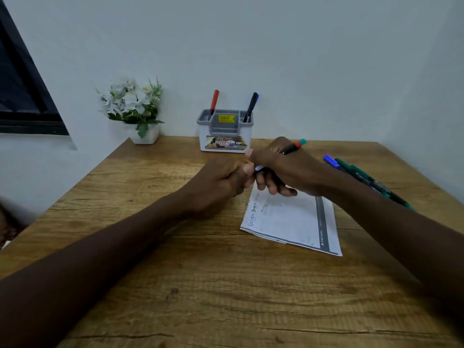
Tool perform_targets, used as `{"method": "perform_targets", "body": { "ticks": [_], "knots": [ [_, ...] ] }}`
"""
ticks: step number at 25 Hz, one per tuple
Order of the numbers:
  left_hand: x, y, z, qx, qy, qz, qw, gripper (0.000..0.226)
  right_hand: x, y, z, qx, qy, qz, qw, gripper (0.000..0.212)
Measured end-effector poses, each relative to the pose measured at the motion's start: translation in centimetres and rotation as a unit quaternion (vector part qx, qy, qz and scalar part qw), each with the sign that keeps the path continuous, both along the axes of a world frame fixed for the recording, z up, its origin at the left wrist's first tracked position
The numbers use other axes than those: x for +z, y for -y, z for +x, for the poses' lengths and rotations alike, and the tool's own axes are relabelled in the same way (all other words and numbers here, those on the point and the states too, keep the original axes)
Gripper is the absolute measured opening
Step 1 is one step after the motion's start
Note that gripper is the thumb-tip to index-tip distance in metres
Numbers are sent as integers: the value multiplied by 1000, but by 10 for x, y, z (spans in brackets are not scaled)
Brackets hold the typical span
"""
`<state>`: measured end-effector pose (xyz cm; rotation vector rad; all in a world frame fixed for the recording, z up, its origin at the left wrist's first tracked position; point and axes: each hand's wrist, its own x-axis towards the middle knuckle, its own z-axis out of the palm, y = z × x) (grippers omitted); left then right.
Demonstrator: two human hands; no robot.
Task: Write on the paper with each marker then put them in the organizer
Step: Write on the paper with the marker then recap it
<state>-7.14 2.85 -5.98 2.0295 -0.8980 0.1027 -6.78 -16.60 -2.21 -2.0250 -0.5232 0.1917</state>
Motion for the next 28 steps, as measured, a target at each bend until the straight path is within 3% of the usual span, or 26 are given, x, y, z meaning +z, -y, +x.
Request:
{"method": "perform_targets", "body": {
  "ticks": [2, 4, 6, 8, 11, 14, 20, 28],
  "knots": [
    [3, -9, 3, -34, -125, -14, 991, 43, 4, 7, -2, 30, -40, 29, 998, 55],
    [11, -22, 6, -12, -200, -6, 980, 46, 11, 26, 2, -5, -69, 103, 992, 50],
    [16, -29, 8, 34, -179, -16, 983, 46, 14, 50, 11, -52, -45, 138, 988, 41],
    [13, -22, 4, 78, -113, 1, 990, 46, 4, 60, 16, -48, -41, 116, 991, 24],
    [1, -9, -1, 73, -26, 86, 993, 36, -19, 53, 23, -17, -77, 102, 992, 24],
    [1, -7, 0, 51, -25, 139, 989, 36, -24, 44, 29, -53, -69, 103, 991, 23],
    [-2, -11, 5, 48, -23, 129, 990, 41, -36, 25, 30, -67, 55, 19, 996, 17],
    [1, -9, 3, 37, -34, 120, 992, 30, -37, 25, 25, -42, 88, -11, 995, 13]
  ]
}}
